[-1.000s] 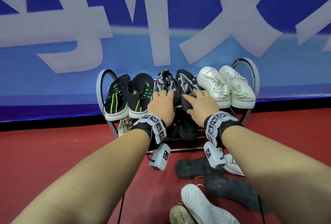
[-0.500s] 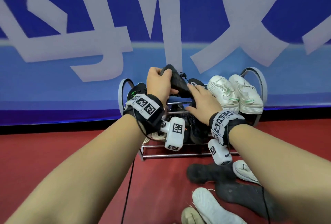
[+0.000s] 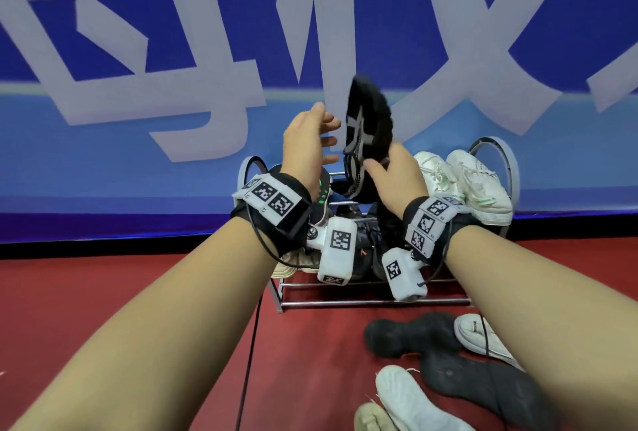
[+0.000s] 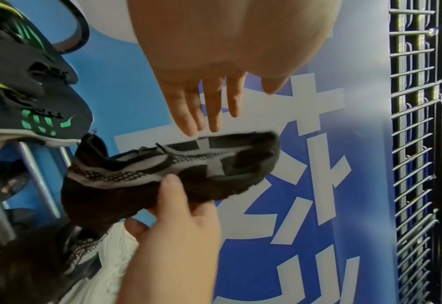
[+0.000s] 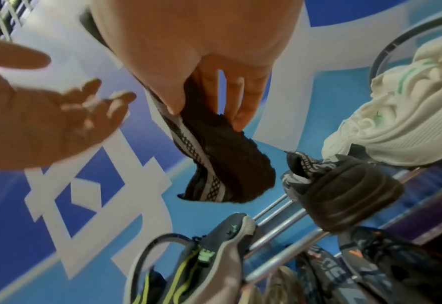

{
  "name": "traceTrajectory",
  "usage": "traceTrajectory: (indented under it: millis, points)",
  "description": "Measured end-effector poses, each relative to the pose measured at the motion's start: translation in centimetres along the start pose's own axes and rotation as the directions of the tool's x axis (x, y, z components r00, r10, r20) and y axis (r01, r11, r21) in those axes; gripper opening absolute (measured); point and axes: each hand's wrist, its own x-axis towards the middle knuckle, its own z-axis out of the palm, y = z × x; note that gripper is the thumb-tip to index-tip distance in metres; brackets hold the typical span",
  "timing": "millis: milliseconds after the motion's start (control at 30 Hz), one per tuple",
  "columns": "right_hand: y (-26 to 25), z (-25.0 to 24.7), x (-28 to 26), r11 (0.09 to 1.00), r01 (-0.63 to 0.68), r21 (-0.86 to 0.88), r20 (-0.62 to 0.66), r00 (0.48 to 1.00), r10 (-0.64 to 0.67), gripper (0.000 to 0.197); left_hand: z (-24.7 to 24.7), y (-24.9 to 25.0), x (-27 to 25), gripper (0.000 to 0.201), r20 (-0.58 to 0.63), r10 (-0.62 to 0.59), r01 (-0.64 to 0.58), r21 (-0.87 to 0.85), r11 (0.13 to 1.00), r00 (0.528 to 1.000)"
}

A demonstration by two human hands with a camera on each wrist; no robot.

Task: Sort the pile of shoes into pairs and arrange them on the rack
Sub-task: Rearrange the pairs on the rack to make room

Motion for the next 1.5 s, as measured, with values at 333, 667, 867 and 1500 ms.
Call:
traceTrajectory:
  millis: [333,667,867,1500]
  points:
    - [0.2,-0.8,1.5,0.709,-0.477,0.52,0.25,0.878,0.408,0.013,-1.9,-7.0,-0.2,0.075,0.394,-0.164,-0.093,0.557,0.825,0.904]
    - [3.9,0.7,2.8,0.97,-0.241,0.027,0.163,0.959,0.234,0.023,-1.3,-10.2,1.5,0.06,0.185,-0.138,-0.018,0.658,0.753,0.973]
    - [7.2,0.9,1.4,0.814,0.135,-0.565,0.38,0.918,0.111,0.066,-0.9,-12.4,3.0,0.052,0.096,-0.175,0.044,0.753,0.657,0.98]
    - [9.9,1.3,0.9,0.711,0.167,-0.684,0.313,0.947,0.079,0.06,1.8,-15.4,3.5,0.078,0.136,-0.195,-0.107,0.982,0.154,0.971]
